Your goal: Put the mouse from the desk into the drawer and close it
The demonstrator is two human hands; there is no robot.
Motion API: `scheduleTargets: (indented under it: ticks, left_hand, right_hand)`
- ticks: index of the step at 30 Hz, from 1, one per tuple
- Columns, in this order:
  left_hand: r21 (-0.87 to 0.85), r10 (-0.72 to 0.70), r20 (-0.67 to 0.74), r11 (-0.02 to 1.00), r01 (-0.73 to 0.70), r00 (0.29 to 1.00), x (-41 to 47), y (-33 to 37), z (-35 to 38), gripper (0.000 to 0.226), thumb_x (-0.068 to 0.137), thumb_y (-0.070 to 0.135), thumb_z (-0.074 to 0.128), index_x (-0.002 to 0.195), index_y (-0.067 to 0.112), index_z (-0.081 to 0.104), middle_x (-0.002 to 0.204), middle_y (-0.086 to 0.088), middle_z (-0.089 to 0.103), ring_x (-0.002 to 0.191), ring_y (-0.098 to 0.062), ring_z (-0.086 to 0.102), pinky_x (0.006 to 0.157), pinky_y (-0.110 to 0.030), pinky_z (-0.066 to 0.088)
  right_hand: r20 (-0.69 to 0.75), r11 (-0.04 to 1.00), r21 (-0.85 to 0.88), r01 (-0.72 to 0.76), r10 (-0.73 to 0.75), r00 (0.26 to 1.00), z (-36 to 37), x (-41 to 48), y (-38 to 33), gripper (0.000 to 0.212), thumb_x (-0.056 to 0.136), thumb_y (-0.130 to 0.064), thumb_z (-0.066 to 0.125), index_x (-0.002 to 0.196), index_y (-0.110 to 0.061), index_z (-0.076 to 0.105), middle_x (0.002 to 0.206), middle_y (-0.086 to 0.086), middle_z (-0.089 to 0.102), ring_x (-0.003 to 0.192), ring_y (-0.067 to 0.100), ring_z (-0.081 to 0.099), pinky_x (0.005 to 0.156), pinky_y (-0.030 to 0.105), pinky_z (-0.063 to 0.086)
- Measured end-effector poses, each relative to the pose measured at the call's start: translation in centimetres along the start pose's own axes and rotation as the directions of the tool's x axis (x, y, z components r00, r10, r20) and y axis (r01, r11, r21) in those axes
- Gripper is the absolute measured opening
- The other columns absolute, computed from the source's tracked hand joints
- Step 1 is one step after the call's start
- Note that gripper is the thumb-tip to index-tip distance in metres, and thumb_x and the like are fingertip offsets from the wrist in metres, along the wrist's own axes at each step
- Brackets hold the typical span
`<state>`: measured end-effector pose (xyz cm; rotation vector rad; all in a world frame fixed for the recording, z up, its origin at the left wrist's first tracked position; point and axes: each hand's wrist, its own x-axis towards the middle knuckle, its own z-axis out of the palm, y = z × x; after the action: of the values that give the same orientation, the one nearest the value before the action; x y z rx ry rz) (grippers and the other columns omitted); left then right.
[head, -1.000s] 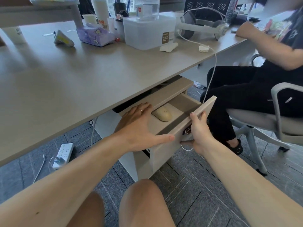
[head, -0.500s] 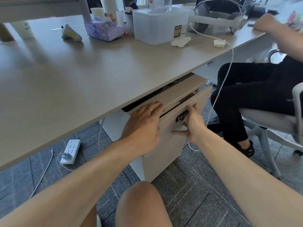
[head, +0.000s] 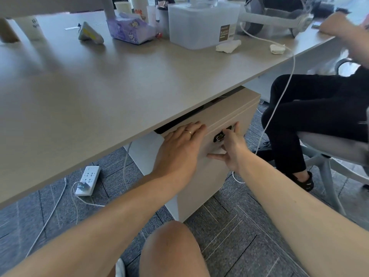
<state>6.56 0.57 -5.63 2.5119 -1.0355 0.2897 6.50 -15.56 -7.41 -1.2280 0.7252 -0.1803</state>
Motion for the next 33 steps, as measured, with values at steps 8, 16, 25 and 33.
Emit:
scheduleTargets:
  ticks: [8,16,25,33]
  left_hand:
    - [0.000,-0.001,-0.006,1.000,0.001,1.000,0.0,0.1,0.2,0.072,0.076,-0.003,0.041,0.147,0.011,0.045,0.154,-0.005,0.046,0.141,-0.024,0.039,0.112,-0.036,0.030]
    - [-0.011,0.003,-0.013,1.000,-0.003,1.000,0.0,0.2,0.2,0.076,0.074,0.012,0.020,0.144,0.009,0.049,0.151,-0.008,0.049,0.139,-0.026,0.042,0.110,-0.041,0.035]
    - [-0.014,-0.010,0.053,1.000,0.010,0.999,0.1,0.0,-0.4,0.077,0.075,-0.009,0.040,0.148,0.013,0.042,0.157,-0.004,0.041,0.143,-0.023,0.035,0.115,-0.039,0.029]
    - [0.193,-0.150,0.398,0.978,0.078,0.905,0.3,1.9,-3.6,0.110,0.082,0.073,0.052,0.159,0.014,-0.001,0.170,-0.001,-0.005,0.154,-0.017,-0.009,0.125,-0.039,-0.004]
  right_hand:
    - [-0.002,1.000,-0.015,-0.003,0.003,1.000,0.3,0.1,0.0,0.053,0.102,-0.016,0.030,0.147,-0.043,0.029,0.140,-0.005,0.045,0.120,0.027,0.050,0.081,0.064,0.057]
    - [0.005,1.000,-0.021,-0.009,0.009,1.000,0.5,0.8,0.1,0.054,0.100,-0.017,0.029,0.148,-0.040,0.028,0.144,-0.001,0.049,0.117,0.030,0.055,0.070,0.063,0.059]
    - [0.012,0.996,-0.092,-0.016,0.017,1.000,-0.5,0.5,0.2,0.055,0.102,-0.023,0.038,0.153,-0.040,0.024,0.154,-0.006,0.039,0.119,0.028,0.050,0.083,0.061,0.058]
    - [0.366,-0.012,-0.931,0.366,-0.044,0.930,-8.7,-5.6,-2.7,0.088,0.094,-0.053,0.052,0.161,-0.032,-0.002,0.165,0.011,0.024,0.144,0.036,0.037,0.112,0.046,0.038]
